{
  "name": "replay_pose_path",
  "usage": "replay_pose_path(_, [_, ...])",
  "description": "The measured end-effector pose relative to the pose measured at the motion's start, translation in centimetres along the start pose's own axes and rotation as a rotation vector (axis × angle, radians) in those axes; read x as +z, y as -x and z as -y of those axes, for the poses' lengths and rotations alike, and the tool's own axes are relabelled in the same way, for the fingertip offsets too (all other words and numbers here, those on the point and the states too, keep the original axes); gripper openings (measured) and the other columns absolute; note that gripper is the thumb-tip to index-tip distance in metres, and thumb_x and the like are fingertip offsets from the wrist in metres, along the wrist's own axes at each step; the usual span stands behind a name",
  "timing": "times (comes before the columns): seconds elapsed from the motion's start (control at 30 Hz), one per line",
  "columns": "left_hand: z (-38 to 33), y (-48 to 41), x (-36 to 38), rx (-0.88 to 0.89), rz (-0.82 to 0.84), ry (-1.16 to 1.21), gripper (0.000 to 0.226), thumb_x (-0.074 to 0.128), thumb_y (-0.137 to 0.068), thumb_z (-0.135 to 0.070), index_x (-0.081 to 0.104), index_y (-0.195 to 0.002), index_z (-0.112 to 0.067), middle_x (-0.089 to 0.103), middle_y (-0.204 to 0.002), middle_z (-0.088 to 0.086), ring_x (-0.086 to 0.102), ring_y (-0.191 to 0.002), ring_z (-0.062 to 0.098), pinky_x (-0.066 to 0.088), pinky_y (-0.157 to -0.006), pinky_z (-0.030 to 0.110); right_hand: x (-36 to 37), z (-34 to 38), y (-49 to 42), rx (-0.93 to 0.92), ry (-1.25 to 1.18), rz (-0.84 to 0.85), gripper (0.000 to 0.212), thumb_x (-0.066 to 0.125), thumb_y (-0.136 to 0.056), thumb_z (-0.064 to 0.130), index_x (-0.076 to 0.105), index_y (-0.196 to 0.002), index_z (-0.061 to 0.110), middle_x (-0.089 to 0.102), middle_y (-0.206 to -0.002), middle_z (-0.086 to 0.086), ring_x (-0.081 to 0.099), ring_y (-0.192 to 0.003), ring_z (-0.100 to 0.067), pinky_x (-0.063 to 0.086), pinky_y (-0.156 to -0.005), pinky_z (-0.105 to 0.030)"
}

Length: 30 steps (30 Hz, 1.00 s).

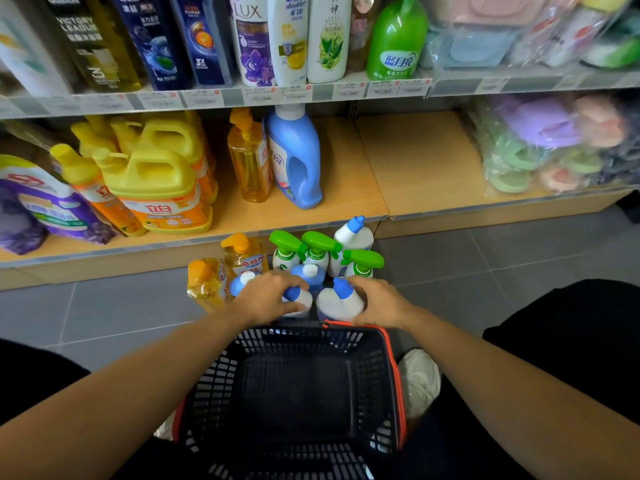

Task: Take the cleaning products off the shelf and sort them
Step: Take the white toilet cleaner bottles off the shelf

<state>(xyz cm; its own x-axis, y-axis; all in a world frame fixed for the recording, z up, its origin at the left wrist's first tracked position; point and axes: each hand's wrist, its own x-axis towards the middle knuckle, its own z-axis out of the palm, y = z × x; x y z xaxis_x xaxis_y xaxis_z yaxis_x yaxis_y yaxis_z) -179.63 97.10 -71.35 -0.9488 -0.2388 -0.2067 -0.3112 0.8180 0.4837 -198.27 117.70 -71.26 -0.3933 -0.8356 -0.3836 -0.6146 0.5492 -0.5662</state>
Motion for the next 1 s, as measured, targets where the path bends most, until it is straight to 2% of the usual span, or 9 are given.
replay_pose_path(0.17, [0.2,0.7,0.4,-0.040,-0.068,0.096,0.049,0.078,-0.086,-0.036,0.064,-0.131,-0.023,0.068,-0.129,0.002,0.064,-0.114,0.023,0.050,-0.096,0.040,-0.3,1.0,0.0,-0.036,0.018,-0.057,0.044,0.087,-0.072,0.028,0.068,-0.112,0.021,0.060,-0.087,0.013,0.054,-0.083,-0.014,0.040,-0.072,-0.030])
replay_pose_path(0.27, [0.4,1.0,0.0,-0.064,-0.082,0.090,0.050,0.078,-0.085,-0.041,0.064,-0.130,-0.027,0.069,-0.126,-0.001,0.066,-0.109,0.023,0.051,-0.091,0.039,-1.0,1.1,-0.1,-0.011,0.040,-0.058,0.036,0.074,-0.077,0.002,0.072,-0.109,0.017,0.067,-0.098,0.005,0.057,-0.095,-0.017,0.046,-0.079,-0.032])
replay_pose_path(0.33, [0.3,1.2,-0.3,-0.074,-0.091,0.059,0.049,0.075,-0.086,-0.045,0.063,-0.131,-0.031,0.069,-0.126,-0.004,0.065,-0.109,0.021,0.051,-0.087,0.038,-1.6,0.9,-0.2,0.034,0.084,-0.078,0.032,0.057,-0.078,-0.010,0.067,-0.091,0.017,0.064,-0.093,-0.003,0.057,-0.092,-0.028,0.042,-0.071,-0.032])
replay_pose_path(0.43, [0.7,1.7,-0.8,-0.085,-0.100,0.044,0.048,0.069,-0.089,-0.050,0.061,-0.134,-0.034,0.069,-0.123,-0.008,0.066,-0.108,0.018,0.049,-0.081,0.033,-2.4,0.5,-0.5,0.116,0.189,-0.070,0.023,0.069,-0.081,0.000,0.063,-0.094,0.017,0.061,-0.100,-0.008,0.057,-0.096,-0.034,0.041,-0.074,-0.033])
replay_pose_path(0.6, [1.6,3.0,-3.2,-0.140,-0.148,0.095,0.040,0.064,-0.091,-0.057,0.066,-0.125,-0.036,0.072,-0.107,-0.017,0.066,-0.103,0.009,0.052,-0.080,0.031,-2.7,1.8,-0.9,0.170,0.221,-0.054,0.045,0.081,-0.082,0.026,0.066,-0.124,0.022,0.065,-0.128,-0.006,0.059,-0.119,-0.030,0.048,-0.095,-0.036])
replay_pose_path(0.7, [2.8,3.8,-5.6,-0.237,-0.300,0.103,0.033,0.066,-0.093,-0.048,0.068,-0.122,-0.033,0.074,-0.109,-0.012,0.067,-0.103,0.016,0.053,-0.080,0.034,-3.0,3.4,-1.2,0.147,0.214,-0.069,0.039,0.080,-0.081,0.031,0.069,-0.118,0.025,0.068,-0.123,-0.002,0.063,-0.114,-0.024,0.052,-0.093,-0.040])
replay_pose_path(0.83, [4.7,4.9,-10.5,-0.294,-0.543,0.007,0.036,0.070,-0.091,-0.033,0.068,-0.127,-0.026,0.072,-0.119,-0.005,0.064,-0.112,0.024,0.050,-0.084,0.036,-2.8,6.8,-2.4,0.025,0.158,-0.091,0.028,0.083,-0.078,0.029,0.071,-0.101,0.020,0.073,-0.100,0.002,0.067,-0.096,-0.021,0.051,-0.074,-0.033])
replay_pose_path(0.93, [6.5,5.5,-15.0,-0.269,-0.718,-0.133,0.044,0.074,-0.085,-0.022,0.067,-0.128,-0.015,0.068,-0.123,0.010,0.059,-0.114,0.036,0.050,-0.087,0.044,-2.4,10.4,-3.8,-0.056,0.055,-0.060,0.029,0.082,-0.080,0.025,0.072,-0.106,0.019,0.073,-0.106,-0.001,0.068,-0.099,-0.018,0.055,-0.084,-0.038])
replay_pose_path(1.0, [7.9,5.7,-17.7,-0.268,-0.745,-0.243,0.053,0.075,-0.084,-0.022,0.062,-0.134,-0.013,0.062,-0.131,0.013,0.054,-0.118,0.039,0.048,-0.094,0.049,-2.1,12.9,-4.9,-0.105,-0.029,-0.042,0.034,0.083,-0.079,0.023,0.072,-0.111,0.018,0.072,-0.111,-0.001,0.067,-0.103,-0.016,0.054,-0.091,-0.039])
